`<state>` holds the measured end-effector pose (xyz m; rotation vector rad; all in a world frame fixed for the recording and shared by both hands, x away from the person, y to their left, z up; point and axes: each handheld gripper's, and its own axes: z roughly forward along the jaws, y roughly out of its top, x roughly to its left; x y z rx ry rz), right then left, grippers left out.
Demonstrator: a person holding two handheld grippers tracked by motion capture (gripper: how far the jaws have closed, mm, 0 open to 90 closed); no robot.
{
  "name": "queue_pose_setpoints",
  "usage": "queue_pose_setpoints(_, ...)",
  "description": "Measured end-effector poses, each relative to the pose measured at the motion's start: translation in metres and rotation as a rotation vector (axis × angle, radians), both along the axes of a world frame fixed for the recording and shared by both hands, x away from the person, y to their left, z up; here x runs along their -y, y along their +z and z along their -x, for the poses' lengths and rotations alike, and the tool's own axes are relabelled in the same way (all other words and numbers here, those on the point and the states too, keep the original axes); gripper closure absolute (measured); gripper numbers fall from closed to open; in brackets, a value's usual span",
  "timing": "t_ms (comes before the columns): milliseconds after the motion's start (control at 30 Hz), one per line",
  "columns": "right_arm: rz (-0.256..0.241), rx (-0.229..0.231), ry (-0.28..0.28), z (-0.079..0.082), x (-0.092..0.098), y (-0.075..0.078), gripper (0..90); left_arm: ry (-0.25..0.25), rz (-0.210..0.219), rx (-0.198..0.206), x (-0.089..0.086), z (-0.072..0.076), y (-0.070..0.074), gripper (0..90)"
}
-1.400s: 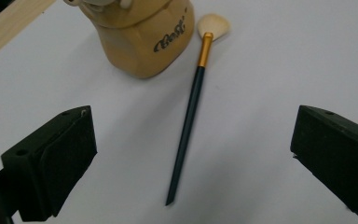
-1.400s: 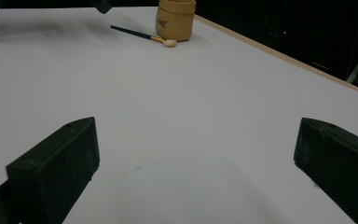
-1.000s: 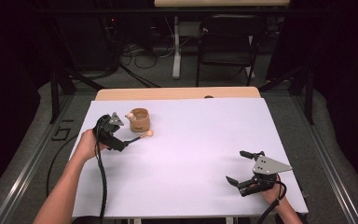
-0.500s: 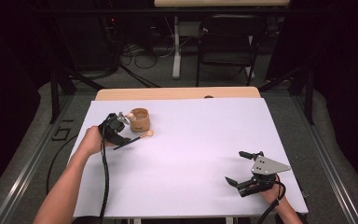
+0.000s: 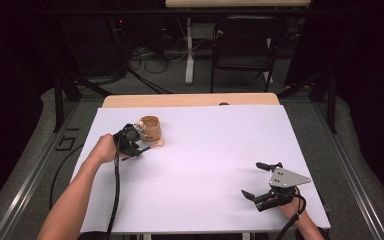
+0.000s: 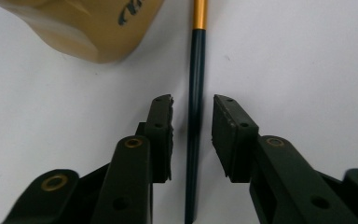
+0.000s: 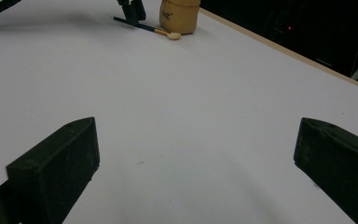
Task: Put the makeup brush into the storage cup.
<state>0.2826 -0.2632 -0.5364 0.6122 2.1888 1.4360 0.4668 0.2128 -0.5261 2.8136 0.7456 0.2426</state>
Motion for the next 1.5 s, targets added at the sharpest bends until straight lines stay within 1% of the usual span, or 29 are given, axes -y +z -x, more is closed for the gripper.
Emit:
queue_pose_setpoints(33,0.003,0.0,0.001,0.0,0.0,0.0,0.0,-0.003,0.003,-0.012,0.0,0.0,-0.001,73.4)
queue_pose_setpoints(167,0.008,-0.003,0.0,0.0,-0.001,0.0,0.0,-0.014,-0.001,-0.024,0.001,-0.001,-0.001,78.1)
queue_pose_setpoints(233,0.012,-0.001,0.002,0.0,-0.001,0.0,0.0,-0.024,-0.004,-0.033,0.002,-0.001,-0.001,80.1)
queue_pose_setpoints(367,0.018,-0.003,0.005,0.0,-0.002,-0.001,0.0,-0.027,-0.006,-0.04,0.003,-0.001,-0.001,83.0)
queue_pose_setpoints(467,0.019,-0.003,0.006,0.0,-0.002,-0.001,0.0,-0.029,-0.013,-0.045,0.004,-0.002,-0.001,83.0)
queue_pose_setpoints(500,0.025,-0.005,0.007,0.0,-0.002,-0.001,0.0,-0.031,-0.022,-0.043,0.005,-0.002,-0.001,83.0)
queue_pose_setpoints(700,0.03,-0.003,0.006,0.0,-0.003,-0.001,0.0,-0.032,-0.027,-0.038,0.006,-0.001,-0.001,84.1)
queue_pose_setpoints(767,0.029,-0.003,0.005,0.0,-0.002,-0.001,0.0,-0.027,-0.018,-0.035,0.005,0.0,-0.001,84.1)
queue_pose_setpoints(833,0.03,-0.003,0.005,0.0,-0.002,-0.001,0.0,-0.022,0.002,-0.03,0.003,0.0,0.0,84.2)
queue_pose_setpoints(867,0.03,-0.003,0.005,0.0,-0.002,-0.001,0.0,-0.022,0.002,-0.03,0.003,0.0,0.0,84.2)
queue_pose_setpoints(967,0.035,-0.005,0.001,0.001,-0.002,-0.001,0.0,-0.02,0.031,-0.008,0.003,0.004,0.004,84.2)
queue_pose_setpoints(1033,0.034,-0.004,0.0,0.001,-0.002,-0.001,0.0,-0.023,0.035,-0.006,0.004,0.005,0.005,84.2)
queue_pose_setpoints(1067,0.033,-0.007,0.001,0.001,-0.002,-0.001,0.0,-0.025,0.048,0.002,0.004,0.007,0.008,84.2)
queue_pose_setpoints(1133,0.032,-0.006,0.0,0.001,-0.002,-0.001,0.0,-0.025,0.043,0.005,0.005,0.008,0.01,84.2)
queue_pose_setpoints(1233,0.036,-0.007,0.002,0.001,-0.002,-0.001,0.0,-0.028,0.049,0.012,0.004,0.01,0.012,84.2)
queue_pose_setpoints(1333,0.036,-0.007,0.001,0.001,-0.002,-0.001,0.0,-0.023,0.062,0.012,0.002,0.011,0.013,84.2)
queue_pose_setpoints(1367,0.032,-0.007,-0.001,0.001,-0.002,-0.001,0.0,-0.024,0.064,0.004,0.001,0.01,0.013,84.2)
queue_pose_setpoints(1400,0.032,-0.007,-0.001,0.001,-0.002,-0.001,0.0,-0.024,0.064,0.004,0.001,0.01,0.013,84.2)
queue_pose_setpoints(1500,0.037,-0.006,0.0,0.0,-0.002,-0.002,0.0,-0.017,0.044,-0.007,0.001,0.009,0.01,84.2)
